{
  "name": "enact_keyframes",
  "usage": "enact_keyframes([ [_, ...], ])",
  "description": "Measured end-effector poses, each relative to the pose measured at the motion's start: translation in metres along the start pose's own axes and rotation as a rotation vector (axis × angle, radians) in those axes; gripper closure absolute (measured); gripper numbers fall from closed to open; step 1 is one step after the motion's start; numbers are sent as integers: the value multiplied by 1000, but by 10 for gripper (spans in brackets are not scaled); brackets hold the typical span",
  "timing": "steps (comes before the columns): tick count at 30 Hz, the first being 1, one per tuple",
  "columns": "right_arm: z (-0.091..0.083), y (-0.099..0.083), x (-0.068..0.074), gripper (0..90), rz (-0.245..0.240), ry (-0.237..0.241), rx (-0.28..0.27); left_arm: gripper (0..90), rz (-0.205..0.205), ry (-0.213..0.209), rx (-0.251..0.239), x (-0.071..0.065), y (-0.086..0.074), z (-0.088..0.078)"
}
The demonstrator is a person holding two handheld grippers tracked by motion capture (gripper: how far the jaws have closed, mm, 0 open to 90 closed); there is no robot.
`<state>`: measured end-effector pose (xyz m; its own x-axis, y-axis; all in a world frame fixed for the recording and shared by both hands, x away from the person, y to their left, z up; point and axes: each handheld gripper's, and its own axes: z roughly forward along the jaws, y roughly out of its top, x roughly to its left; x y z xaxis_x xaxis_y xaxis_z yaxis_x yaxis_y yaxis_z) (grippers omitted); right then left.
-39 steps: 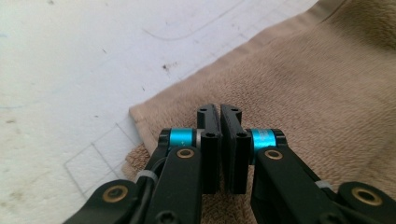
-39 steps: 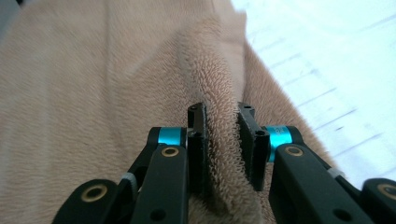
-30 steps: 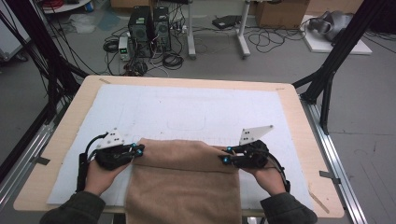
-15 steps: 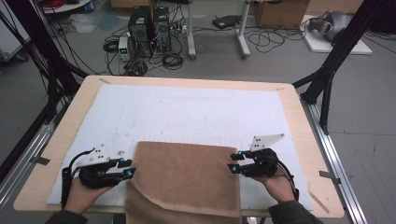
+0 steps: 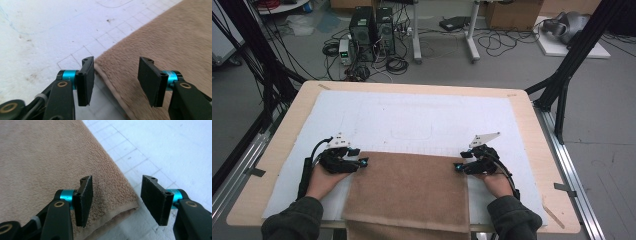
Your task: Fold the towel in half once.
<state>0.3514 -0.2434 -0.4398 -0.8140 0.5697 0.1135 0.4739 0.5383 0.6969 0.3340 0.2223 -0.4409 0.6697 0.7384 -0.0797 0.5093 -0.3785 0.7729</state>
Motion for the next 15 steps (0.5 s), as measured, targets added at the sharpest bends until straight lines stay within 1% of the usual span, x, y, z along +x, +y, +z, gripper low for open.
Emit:
enact_keyframes([
  [1,2,-1,-2,425,6,10,2,467,-20,5,10,3,-1,3],
  [2,3,-1,-2,425,7,15,3,453,-61,-3,10,6,-2,6],
  [3,2,-1,-2,433,9,20,0,447,-86,-8,-6,7,-2,7],
  [4,2,-1,-3,455,9,21,1,459,-88,-1,-9,7,-2,7],
  [5,2,-1,-3,522,9,28,1,485,-88,3,-8,7,-2,8],
  [6,2,-1,-3,577,0,48,1,529,-82,-7,-11,6,-2,8],
  [7,3,0,-3,629,-8,57,2,581,-62,5,-8,5,-2,9],
  [8,3,1,-2,710,-15,82,7,623,-76,-30,-11,5,-1,8],
  [9,4,2,-1,754,-30,103,11,735,-87,-54,-14,5,-1,9],
  [10,3,4,0,774,-36,106,17,755,-90,-64,-11,6,-1,9],
  [11,3,5,-1,790,-32,115,23,779,-91,-77,-6,8,0,8],
  [12,2,7,-2,795,-23,117,28,795,-87,-83,13,10,2,7],
  [13,1,10,-3,802,-23,118,26,803,-72,-72,23,11,5,6],
  [14,0,14,-3,805,-27,115,32,809,-58,-56,21,11,9,5],
  [15,-2,18,-4,809,-38,107,23,814,-49,-40,15,11,14,5],
])
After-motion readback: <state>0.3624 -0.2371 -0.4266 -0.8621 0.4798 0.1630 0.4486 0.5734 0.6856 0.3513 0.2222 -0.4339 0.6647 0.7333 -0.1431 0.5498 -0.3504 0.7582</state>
